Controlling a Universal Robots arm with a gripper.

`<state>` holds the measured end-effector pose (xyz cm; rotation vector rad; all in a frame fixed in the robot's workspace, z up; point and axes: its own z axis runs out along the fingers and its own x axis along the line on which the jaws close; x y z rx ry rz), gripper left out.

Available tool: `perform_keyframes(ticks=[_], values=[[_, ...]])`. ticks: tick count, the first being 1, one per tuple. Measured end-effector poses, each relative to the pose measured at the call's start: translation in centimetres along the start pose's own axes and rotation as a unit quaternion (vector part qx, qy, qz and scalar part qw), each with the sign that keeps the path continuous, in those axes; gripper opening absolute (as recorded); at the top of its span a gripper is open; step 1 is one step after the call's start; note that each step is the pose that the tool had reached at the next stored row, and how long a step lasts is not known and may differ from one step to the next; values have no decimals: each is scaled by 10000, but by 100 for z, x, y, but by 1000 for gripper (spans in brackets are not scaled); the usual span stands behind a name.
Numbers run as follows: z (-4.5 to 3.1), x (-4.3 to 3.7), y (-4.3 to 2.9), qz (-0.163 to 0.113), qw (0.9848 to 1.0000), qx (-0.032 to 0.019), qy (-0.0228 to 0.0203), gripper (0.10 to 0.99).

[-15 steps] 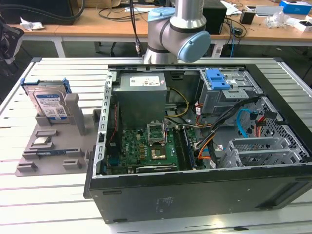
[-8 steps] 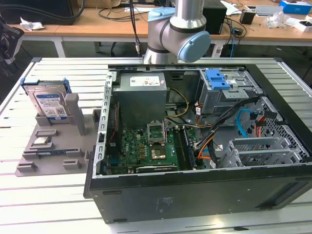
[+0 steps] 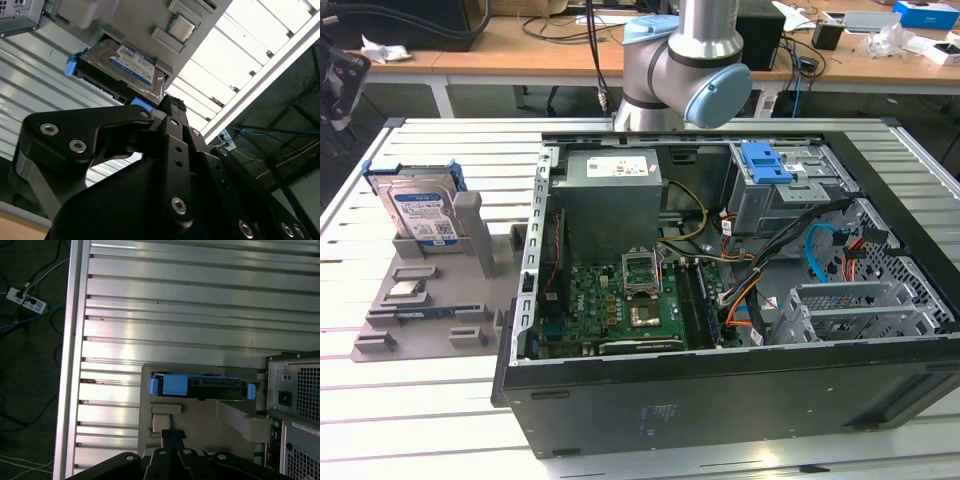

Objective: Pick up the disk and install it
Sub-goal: 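Pick up the disk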

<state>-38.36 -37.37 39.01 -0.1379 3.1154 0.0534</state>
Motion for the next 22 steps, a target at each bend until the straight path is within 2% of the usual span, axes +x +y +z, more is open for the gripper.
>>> perform_keyframes(ticks=[2,4,7,11,13,16,22], values=[[0,0,0,-253,9997,-6,8,106],[0,0,0,-382,9993,-9,13,106],[0,0,0,-822,9966,-20,27,106],[0,0,0,-1101,9939,-27,36,106],[0,0,0,-1241,9923,-30,41,106],[0,0,0,-1506,9886,-37,50,106],[0,0,0,-1845,9828,-45,61,106]])
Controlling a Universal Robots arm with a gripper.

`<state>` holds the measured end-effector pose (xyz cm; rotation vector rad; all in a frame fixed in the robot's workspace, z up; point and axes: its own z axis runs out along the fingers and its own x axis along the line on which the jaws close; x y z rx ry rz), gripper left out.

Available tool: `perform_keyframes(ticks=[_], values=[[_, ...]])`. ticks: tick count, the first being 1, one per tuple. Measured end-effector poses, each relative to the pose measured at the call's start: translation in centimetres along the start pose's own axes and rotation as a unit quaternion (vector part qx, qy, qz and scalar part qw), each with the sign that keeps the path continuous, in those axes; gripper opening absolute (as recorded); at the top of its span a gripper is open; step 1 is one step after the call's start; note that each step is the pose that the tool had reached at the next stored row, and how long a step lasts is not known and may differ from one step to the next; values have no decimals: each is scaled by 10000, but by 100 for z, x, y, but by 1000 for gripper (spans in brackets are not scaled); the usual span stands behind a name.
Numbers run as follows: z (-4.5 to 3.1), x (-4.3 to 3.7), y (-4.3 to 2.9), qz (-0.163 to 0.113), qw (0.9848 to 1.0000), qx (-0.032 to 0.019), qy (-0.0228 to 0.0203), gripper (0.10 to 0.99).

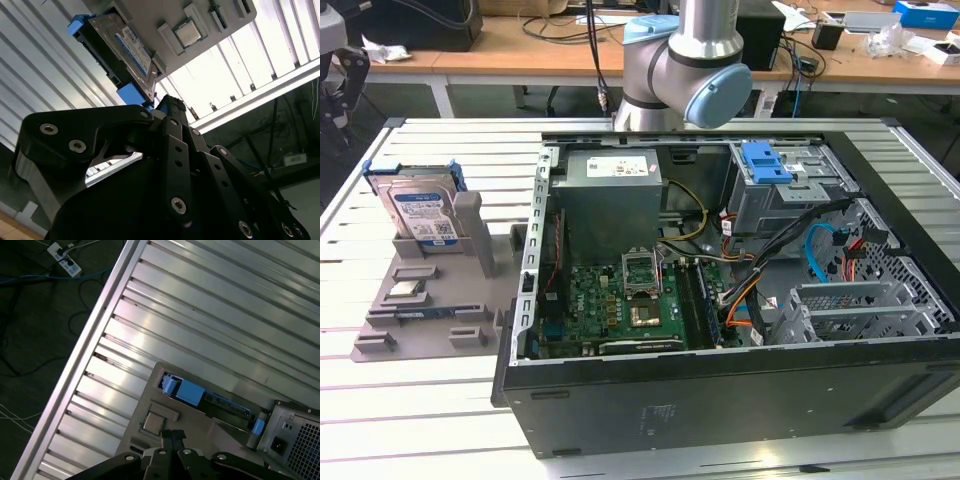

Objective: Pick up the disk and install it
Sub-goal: 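Pick up the disk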

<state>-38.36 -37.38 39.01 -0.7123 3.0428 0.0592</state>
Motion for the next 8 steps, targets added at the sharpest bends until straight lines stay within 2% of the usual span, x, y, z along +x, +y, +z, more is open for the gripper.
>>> perform_keyframes(ticks=[3,5,8], values=[[0,0,0,-269,9996,-7,9,106],[0,0,0,-483,9988,-12,16,106],[0,0,0,-662,9978,-16,22,106]])
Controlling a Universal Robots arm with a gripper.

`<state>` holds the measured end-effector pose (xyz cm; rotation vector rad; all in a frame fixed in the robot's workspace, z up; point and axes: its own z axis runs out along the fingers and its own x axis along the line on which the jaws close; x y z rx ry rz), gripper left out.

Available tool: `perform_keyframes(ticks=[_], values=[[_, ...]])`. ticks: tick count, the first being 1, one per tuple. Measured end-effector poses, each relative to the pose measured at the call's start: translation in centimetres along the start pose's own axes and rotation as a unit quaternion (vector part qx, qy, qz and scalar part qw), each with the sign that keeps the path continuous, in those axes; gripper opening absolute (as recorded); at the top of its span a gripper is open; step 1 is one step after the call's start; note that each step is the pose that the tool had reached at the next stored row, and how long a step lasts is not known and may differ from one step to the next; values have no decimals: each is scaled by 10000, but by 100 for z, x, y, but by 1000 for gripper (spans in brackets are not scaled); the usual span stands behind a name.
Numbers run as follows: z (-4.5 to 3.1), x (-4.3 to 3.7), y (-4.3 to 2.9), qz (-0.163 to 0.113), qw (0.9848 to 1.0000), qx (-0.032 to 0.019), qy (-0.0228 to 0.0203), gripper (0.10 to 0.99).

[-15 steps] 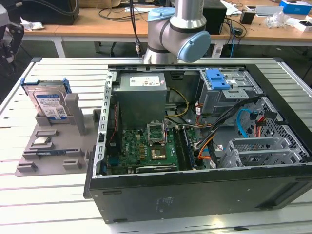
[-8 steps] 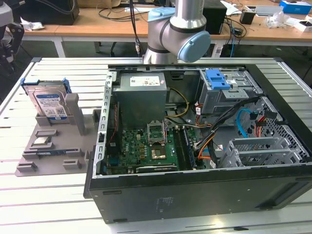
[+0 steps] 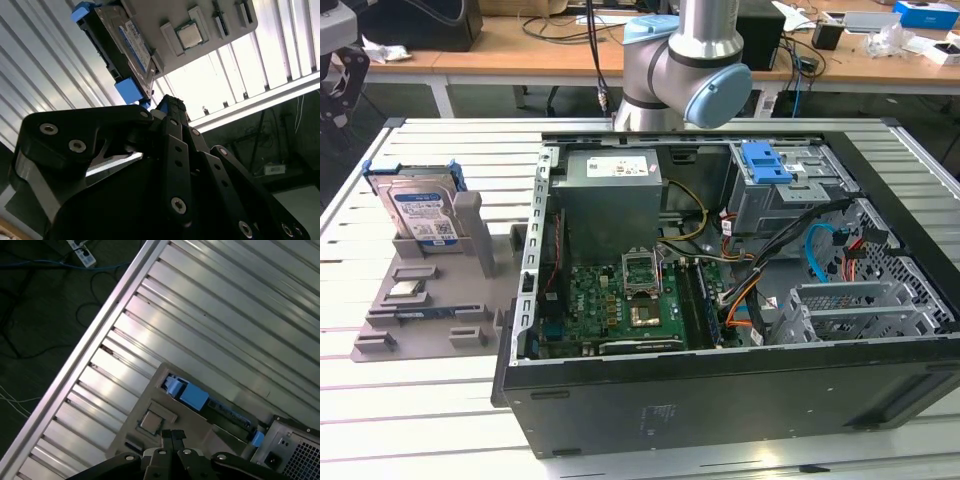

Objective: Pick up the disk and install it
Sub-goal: 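Pick up the disk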

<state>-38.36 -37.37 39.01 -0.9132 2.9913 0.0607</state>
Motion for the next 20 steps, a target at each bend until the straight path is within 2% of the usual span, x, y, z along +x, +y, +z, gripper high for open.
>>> perform_keyframes(ticks=[5,11,17,20], values=[[0,0,0,-355,9994,-9,11,106],[0,0,0,-743,9972,-18,24,106],[0,0,0,-1117,9937,-27,37,106],[0,0,0,-1363,9906,-33,45,106]])
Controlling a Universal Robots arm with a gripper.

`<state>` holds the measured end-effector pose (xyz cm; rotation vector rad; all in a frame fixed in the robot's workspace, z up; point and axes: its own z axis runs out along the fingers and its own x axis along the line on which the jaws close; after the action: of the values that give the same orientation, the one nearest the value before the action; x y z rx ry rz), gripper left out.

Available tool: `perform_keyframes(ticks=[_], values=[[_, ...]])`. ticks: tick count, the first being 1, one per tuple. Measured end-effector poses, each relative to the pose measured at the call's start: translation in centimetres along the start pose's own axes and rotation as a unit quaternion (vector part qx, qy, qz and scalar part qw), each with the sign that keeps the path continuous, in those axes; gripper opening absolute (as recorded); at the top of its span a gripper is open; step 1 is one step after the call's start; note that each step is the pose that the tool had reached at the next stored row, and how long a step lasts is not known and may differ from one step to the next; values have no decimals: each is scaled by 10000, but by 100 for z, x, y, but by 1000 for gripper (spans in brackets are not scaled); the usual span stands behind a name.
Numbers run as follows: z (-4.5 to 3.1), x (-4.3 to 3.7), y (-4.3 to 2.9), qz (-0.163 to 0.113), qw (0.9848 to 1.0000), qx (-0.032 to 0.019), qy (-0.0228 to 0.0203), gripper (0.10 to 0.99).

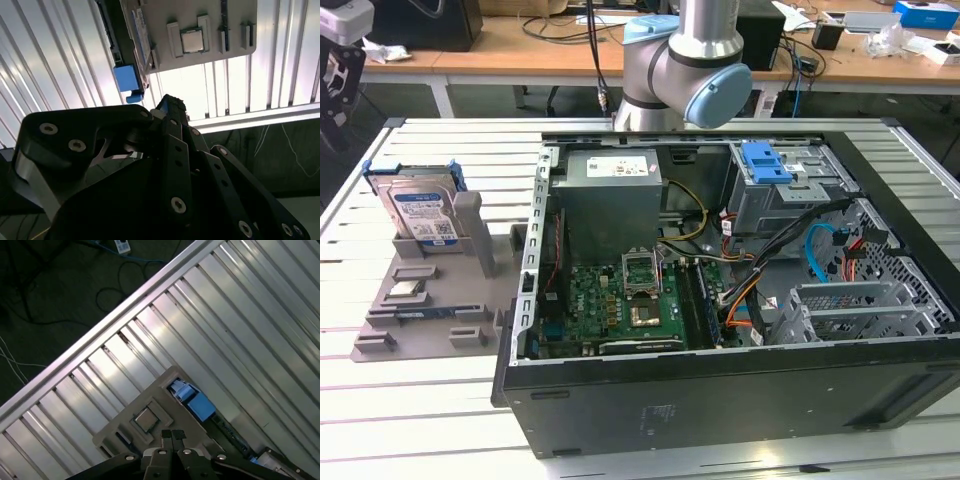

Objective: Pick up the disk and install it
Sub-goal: 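Pick up the disk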

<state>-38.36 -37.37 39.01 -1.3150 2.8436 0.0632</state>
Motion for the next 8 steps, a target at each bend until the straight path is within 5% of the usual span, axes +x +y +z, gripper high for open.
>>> perform_keyframes(ticks=[8], values=[[0,0,0,-720,9974,-17,24,106]])
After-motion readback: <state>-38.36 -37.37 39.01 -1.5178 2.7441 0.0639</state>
